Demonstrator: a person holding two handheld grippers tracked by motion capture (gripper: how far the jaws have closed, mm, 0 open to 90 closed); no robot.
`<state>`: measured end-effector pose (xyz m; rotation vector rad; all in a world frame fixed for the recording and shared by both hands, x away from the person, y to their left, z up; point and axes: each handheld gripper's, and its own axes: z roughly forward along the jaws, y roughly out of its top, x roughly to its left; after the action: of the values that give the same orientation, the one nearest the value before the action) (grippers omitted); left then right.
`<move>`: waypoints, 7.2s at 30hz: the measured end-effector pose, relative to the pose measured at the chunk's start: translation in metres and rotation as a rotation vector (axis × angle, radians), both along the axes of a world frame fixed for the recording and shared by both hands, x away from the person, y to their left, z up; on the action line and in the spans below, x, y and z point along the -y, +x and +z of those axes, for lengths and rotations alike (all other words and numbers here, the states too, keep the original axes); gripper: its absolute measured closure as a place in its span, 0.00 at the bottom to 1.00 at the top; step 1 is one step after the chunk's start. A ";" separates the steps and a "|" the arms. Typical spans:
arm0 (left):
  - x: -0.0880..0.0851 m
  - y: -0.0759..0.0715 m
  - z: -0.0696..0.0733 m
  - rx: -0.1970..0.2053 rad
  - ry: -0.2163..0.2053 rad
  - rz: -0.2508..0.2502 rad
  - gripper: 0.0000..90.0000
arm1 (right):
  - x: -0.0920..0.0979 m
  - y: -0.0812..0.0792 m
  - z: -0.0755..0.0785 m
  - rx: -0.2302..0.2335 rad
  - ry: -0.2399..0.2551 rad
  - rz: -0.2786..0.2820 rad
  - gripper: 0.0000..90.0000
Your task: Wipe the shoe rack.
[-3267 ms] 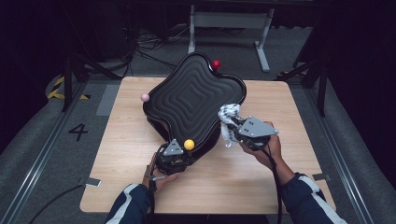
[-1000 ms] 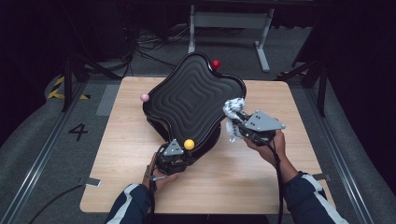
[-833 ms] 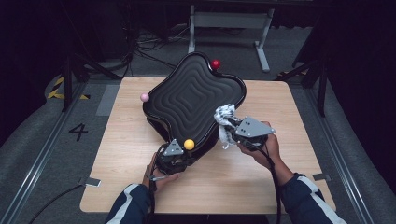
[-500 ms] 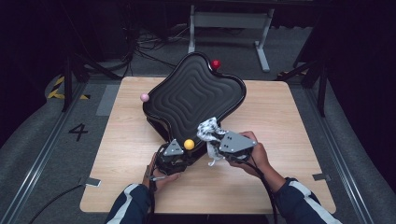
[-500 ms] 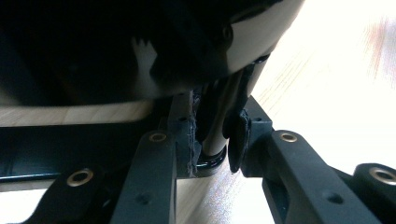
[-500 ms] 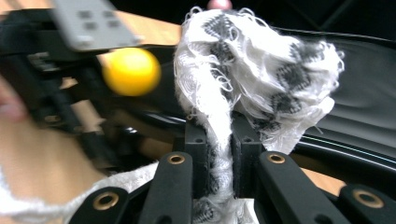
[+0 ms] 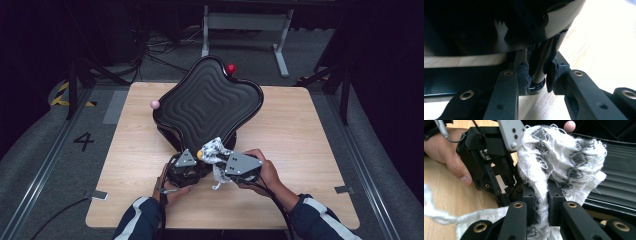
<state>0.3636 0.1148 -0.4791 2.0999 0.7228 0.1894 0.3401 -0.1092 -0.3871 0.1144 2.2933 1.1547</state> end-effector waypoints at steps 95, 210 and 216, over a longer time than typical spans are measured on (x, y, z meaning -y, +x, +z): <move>-0.012 -0.012 0.008 0.063 0.129 0.066 0.49 | 0.051 0.020 -0.028 -0.136 -0.018 -0.080 0.90; -0.113 -0.044 -0.002 -0.012 0.211 0.215 0.19 | 0.242 0.025 -0.100 -0.484 0.113 -0.485 0.25; -0.113 -0.043 -0.003 -0.017 0.209 0.227 0.18 | 0.242 0.026 -0.100 -0.485 0.112 -0.498 0.21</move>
<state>0.3203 0.2283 -0.4818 2.2147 0.9886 0.3873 0.3658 -0.3507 -0.4869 1.0447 2.3847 1.0624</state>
